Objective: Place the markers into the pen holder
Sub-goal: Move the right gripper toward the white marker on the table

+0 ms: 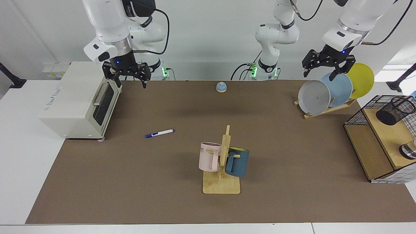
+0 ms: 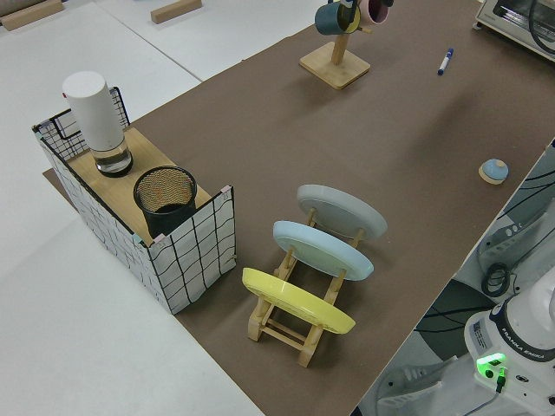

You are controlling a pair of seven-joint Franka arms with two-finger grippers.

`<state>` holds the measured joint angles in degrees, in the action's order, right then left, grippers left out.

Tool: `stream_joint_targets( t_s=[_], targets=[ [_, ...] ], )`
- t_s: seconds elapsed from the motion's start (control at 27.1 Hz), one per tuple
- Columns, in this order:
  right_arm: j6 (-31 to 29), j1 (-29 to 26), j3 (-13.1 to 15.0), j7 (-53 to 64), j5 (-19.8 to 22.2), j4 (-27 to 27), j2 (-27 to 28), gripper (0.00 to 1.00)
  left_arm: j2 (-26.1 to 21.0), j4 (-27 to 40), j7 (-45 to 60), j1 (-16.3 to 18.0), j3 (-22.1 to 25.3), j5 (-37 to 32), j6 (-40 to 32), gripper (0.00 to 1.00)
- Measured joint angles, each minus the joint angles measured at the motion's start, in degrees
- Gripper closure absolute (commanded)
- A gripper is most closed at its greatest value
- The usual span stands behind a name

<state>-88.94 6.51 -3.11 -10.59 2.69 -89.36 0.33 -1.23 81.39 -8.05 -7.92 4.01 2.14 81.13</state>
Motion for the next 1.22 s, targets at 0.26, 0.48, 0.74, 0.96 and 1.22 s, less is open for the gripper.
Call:
stream_joint_targets(
  t_s=[0.26, 0.48, 0.74, 0.96, 1.22],
  targets=[
    [0.0, 0.1, 0.0, 0.0, 0.0, 0.0, 0.0, 0.0, 0.0, 0.0, 0.0, 0.0, 0.0, 0.0, 0.0, 0.0],
    [0.1, 0.1, 0.0, -0.1, -1.6, 0.0, 0.0, 0.0, 0.0, 0.0, 0.0, 0.0, -0.2, 0.0, -0.1, 0.0],
    [0.0, 0.1, 0.0, -3.9, -2.4, -0.1, -0.1, 0.0, 0.0, 0.0, 0.0, -0.1, -0.2, 0.0, -0.1, 0.0],
    [-1.2, -0.2, 0.3, -10.9, -2.4, -1.8, -0.7, 0.0, 0.0, 0.0, 0.0, -0.1, -0.2, 0.0, -0.3, 0.0],
    [-3.4, -1.1, 0.7, -20.9, -2.4, -7.0, -2.3, 0.0, 0.1, 0.0, 0.0, 0.0, -0.1, 0.0, -0.7, 0.0]
  ],
)
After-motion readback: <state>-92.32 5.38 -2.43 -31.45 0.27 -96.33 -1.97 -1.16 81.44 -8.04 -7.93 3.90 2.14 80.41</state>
